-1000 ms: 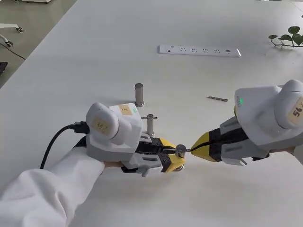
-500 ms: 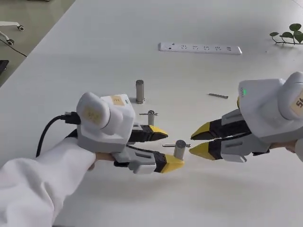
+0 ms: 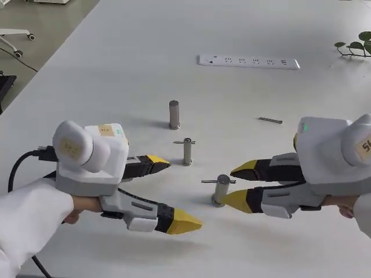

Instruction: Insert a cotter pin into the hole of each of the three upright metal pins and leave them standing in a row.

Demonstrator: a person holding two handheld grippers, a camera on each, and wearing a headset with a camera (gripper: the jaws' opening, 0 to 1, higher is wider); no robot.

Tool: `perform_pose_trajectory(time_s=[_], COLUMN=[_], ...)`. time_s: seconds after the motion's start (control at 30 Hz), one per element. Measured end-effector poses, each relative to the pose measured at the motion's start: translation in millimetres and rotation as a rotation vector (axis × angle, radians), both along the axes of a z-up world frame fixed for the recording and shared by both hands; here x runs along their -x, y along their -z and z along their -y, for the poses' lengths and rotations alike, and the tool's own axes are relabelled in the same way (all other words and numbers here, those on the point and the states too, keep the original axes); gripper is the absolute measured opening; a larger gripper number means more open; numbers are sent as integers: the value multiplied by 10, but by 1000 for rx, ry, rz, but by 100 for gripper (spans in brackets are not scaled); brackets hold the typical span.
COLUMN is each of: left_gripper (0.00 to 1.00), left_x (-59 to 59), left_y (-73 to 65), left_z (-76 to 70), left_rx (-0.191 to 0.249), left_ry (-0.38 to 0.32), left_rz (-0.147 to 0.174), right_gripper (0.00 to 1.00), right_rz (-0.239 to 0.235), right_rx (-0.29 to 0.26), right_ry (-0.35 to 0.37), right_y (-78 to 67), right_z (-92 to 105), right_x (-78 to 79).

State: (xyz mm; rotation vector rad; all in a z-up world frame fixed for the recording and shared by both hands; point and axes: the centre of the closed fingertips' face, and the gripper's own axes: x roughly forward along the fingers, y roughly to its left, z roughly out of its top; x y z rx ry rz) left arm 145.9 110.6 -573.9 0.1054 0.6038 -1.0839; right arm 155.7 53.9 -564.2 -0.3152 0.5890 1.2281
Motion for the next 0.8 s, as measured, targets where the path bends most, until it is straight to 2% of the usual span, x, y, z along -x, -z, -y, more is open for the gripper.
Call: perform_pose_trajectory(time_s=[0.03,0.1,0.2,0.27,0.3,0.43,0.8], left_gripper=[98,98,99,99,99,99,99], left_x=[13,52,97,128,105,72,9], left_y=[5,1,-58,-111,-152,-214,-356], left_z=[-11,-30,-24,-13,-16,-66,-193], left_rx=[-10,-9,37,49,56,56,61], left_ry=[2,1,-11,-8,-20,-56,-101], left_rz=[11,7,-5,15,43,68,97], right_gripper=[27,26,26,25,25,22,12], right_rz=[0,-6,-14,-16,-18,-27,-25], right_rx=[0,-1,-5,-1,0,-7,7], right_ry=[2,9,5,3,3,7,-20], right_y=[11,36,72,97,114,152,212], right_z=[-7,-20,-50,-61,-70,-90,-125], right_x=[-7,-23,-25,-28,-35,-45,-45])
